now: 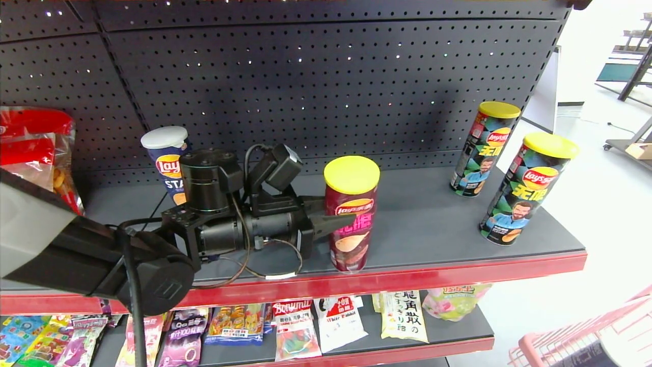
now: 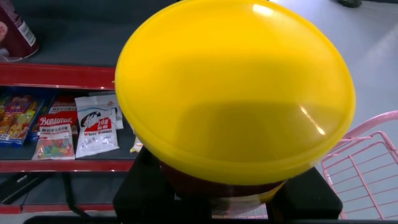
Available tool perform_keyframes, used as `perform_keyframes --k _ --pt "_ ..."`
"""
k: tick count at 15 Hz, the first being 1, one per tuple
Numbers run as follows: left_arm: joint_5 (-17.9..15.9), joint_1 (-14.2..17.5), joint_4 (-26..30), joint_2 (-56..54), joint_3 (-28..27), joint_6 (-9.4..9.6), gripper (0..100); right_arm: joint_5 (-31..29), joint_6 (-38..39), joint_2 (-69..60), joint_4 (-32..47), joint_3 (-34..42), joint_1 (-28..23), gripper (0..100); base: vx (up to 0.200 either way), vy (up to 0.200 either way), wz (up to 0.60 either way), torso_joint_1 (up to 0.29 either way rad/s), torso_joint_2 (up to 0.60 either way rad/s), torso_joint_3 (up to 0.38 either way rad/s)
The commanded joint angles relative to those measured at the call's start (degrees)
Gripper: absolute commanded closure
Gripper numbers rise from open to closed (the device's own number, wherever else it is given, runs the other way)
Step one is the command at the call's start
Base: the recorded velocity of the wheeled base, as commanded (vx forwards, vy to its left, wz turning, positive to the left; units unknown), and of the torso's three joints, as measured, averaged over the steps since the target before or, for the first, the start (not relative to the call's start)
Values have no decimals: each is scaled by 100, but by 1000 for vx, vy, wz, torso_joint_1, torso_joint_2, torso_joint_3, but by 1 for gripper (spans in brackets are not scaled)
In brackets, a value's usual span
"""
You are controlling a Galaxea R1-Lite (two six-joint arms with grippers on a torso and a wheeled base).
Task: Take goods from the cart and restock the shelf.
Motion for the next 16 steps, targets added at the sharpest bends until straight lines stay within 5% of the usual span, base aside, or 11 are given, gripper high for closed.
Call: perform_keyframes --k 1,2,3,9,16 --pt "15 3 11 119 -88 -10 100 1 -2 -10 -3 -2 2 100 0 0 0 0 0 0" --pt "15 3 11 128 -123 -10 100 1 -2 -10 -3 -2 2 100 0 0 0 0 0 0" --pt "41 3 11 145 -194 -27 0 1 -2 -10 -3 -2 2 100 0 0 0 0 0 0" --pt "76 47 -24 101 -71 -1 0 1 -2 -10 -3 -11 2 100 0 0 0 0 0 0" --pt "94 759 -824 -619 1388 -45 0 36 -11 26 -3 94 28 100 0 0 0 0 0 0"
